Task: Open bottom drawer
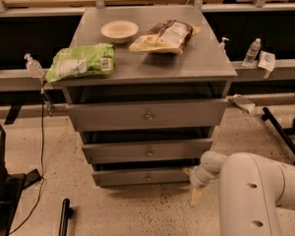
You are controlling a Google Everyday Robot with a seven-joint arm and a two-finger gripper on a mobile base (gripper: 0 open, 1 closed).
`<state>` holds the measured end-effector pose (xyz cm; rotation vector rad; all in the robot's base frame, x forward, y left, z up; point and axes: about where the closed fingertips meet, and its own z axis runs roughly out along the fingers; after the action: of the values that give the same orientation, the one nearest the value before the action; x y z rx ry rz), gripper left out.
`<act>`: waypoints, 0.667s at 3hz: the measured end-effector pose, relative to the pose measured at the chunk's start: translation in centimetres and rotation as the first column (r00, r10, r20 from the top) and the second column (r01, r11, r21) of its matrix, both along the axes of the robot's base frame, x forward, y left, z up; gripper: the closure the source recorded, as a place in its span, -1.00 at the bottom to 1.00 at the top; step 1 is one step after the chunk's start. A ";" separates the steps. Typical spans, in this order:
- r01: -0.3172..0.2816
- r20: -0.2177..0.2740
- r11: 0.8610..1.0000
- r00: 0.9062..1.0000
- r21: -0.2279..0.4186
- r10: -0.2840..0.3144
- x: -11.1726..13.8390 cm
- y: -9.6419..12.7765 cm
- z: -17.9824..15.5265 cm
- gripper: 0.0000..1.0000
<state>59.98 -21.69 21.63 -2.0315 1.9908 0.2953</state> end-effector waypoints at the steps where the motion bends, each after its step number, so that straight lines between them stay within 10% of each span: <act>1: -0.027 0.016 0.998 0.999 -0.049 0.027 1.6 0.0 -0.6 -1.00; 2: -0.058 0.051 0.994 0.997 -0.087 0.063 3.2 0.3 -2.1 -1.00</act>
Offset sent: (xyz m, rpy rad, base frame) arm 0.0651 0.0060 -0.0480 -0.1472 -0.1478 0.1118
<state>63.17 -21.40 19.55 -2.1321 1.9438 0.1687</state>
